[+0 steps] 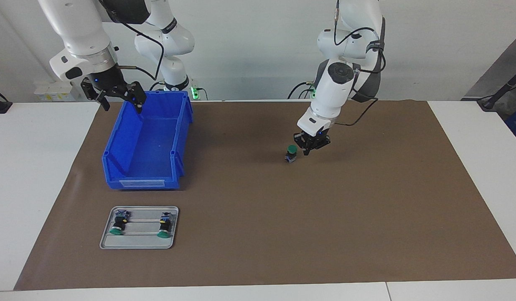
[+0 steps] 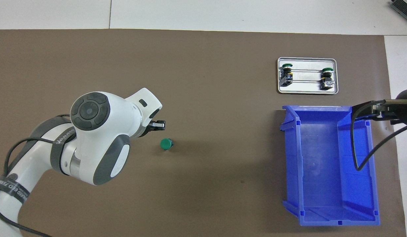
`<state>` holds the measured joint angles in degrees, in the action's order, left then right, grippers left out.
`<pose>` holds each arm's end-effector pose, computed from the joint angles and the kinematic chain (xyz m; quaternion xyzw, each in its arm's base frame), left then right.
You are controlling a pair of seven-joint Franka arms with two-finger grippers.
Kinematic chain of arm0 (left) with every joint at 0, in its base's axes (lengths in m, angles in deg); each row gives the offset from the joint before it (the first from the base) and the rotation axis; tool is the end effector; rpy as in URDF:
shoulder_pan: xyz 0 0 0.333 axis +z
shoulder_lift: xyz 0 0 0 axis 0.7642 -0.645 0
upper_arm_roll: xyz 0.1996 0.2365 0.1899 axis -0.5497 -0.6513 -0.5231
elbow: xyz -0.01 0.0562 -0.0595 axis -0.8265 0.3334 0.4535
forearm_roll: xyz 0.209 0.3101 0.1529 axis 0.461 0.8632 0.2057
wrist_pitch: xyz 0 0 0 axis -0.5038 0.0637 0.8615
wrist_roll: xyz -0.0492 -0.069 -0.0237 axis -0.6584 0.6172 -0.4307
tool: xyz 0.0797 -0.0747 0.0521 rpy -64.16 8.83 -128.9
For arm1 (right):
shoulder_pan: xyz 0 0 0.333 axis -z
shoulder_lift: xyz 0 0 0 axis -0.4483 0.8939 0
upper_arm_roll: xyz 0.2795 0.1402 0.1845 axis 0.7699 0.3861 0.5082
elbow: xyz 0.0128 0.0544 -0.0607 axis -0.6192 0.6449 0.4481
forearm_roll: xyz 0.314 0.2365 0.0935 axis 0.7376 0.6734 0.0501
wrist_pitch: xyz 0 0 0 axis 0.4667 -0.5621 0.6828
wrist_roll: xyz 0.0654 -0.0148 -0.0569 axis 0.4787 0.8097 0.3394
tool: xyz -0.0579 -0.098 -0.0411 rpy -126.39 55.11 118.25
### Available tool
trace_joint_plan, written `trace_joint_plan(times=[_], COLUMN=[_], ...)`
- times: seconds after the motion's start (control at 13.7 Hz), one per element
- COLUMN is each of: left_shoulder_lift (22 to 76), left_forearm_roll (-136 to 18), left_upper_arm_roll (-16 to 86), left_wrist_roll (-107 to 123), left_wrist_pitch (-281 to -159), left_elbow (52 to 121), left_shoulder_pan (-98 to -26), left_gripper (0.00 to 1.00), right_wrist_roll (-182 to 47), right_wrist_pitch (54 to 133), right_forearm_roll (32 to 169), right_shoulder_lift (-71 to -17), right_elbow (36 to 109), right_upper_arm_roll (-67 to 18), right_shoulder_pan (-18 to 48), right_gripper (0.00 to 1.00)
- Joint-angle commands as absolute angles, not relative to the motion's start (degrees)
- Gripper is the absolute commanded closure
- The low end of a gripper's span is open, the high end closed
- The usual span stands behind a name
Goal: Place and press button with both arms
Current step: 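Press down on the green button with the closed left gripper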
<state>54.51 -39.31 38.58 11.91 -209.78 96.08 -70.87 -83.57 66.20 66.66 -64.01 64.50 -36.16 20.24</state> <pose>0.5165 -0.2717 0.4338 0.9972 -0.0430 0.0257 0.0559 0.5359 0.0062 0.6513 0.9982 -0.0530 -0.0106 0.0248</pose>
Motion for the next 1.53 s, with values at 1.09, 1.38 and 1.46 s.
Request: trace_joint_plan(times=[1.09, 1.38, 1.46], left_shoulder_lift=[52.22, 49.59, 49.15], left_forearm_roll=[-38.64, -38.64, -38.55], left_upper_arm_roll=[37.86, 37.69, 37.69], left_wrist_roll=[15.04, 14.69, 14.69], left_wrist_pitch=[-220.18, -210.08, -207.97], left_elbow=[103.99, 93.54, 91.16], left_shoulder_pan=[-75.06, -73.57, -72.78], left_gripper=[1.0, 1.0, 1.0], right_wrist_roll=[-84.19, -84.19, -84.19], right_wrist_pitch=[66.26, 66.26, 66.26], right_forearm_roll=[67.24, 67.24, 67.24], right_shoulder_lift=[-65.26, -65.26, -65.26], right_elbow=[65.69, 65.69, 65.69], right_upper_arm_roll=[-35.74, -35.74, -35.74], right_shoulder_pan=[20.74, 20.74, 20.74], right_gripper=[0.0, 0.0, 0.0])
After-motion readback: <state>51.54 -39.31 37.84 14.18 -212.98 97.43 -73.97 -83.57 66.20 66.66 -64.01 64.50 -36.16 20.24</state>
